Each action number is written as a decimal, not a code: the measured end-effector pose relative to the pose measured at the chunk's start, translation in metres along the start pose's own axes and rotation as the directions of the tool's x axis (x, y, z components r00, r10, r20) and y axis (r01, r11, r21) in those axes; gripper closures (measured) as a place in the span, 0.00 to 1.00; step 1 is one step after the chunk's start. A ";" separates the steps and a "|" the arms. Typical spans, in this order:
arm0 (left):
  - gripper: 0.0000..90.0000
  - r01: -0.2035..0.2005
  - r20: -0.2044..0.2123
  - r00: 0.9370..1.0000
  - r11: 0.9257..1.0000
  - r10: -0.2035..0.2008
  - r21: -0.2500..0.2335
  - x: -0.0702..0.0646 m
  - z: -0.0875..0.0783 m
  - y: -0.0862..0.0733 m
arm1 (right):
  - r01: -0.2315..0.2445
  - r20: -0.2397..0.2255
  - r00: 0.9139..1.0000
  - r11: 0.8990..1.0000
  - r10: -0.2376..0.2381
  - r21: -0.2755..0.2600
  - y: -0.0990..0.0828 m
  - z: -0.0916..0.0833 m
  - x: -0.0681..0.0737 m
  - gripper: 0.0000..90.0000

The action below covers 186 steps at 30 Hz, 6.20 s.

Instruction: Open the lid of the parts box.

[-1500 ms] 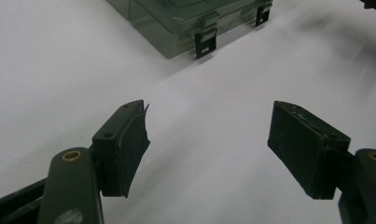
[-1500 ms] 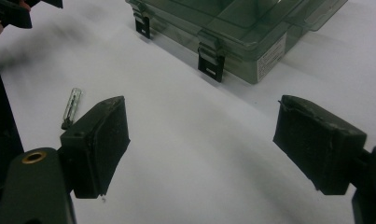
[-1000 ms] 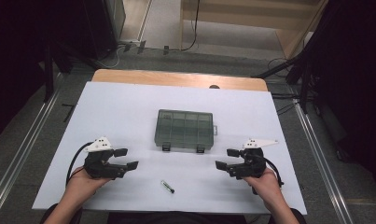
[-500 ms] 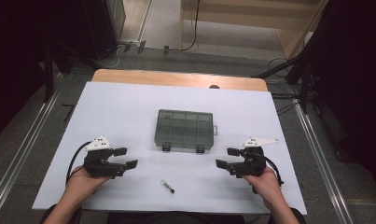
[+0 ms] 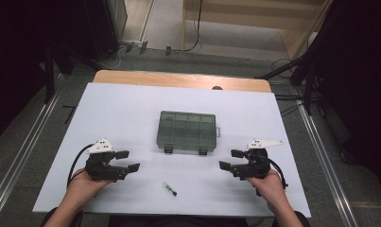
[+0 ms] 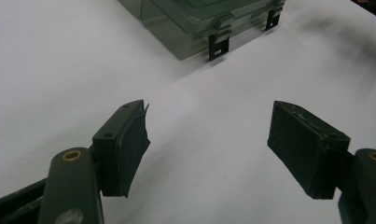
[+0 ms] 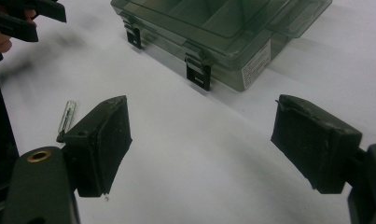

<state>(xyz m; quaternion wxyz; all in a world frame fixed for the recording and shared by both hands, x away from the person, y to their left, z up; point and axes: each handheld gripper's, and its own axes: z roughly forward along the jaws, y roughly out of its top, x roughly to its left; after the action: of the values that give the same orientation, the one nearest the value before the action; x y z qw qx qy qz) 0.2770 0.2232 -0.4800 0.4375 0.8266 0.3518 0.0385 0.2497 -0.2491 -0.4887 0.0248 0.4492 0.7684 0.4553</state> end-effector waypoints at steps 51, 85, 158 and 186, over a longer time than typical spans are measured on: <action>0.31 -0.023 0.017 1.000 1.000 0.023 -0.010 0.000 -0.001 0.004 | 0.039 0.115 0.993 0.999 -0.039 -0.001 0.035 0.024 -0.003 0.46; 0.31 -0.019 0.004 1.000 1.000 0.019 0.002 0.000 -0.003 0.001 | -0.001 0.070 0.997 0.989 -0.010 0.146 0.028 0.044 -0.018 1.00; 0.31 0.013 -0.007 1.000 0.999 -0.013 0.037 0.007 0.027 0.059 | -0.006 -0.014 1.000 1.000 0.006 0.017 0.065 0.027 -0.017 1.00; 0.31 0.020 -0.045 0.999 1.000 -0.019 0.023 0.039 0.068 0.087 | -0.023 -0.055 0.998 1.000 0.021 -0.019 0.073 0.029 -0.019 1.00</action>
<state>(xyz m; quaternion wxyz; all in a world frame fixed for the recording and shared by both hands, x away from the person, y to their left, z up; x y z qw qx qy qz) 0.3789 0.1682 -0.4659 0.4202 0.8271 0.3701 0.0488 0.3228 -0.2300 -0.4601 0.0030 0.4446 0.7593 0.4751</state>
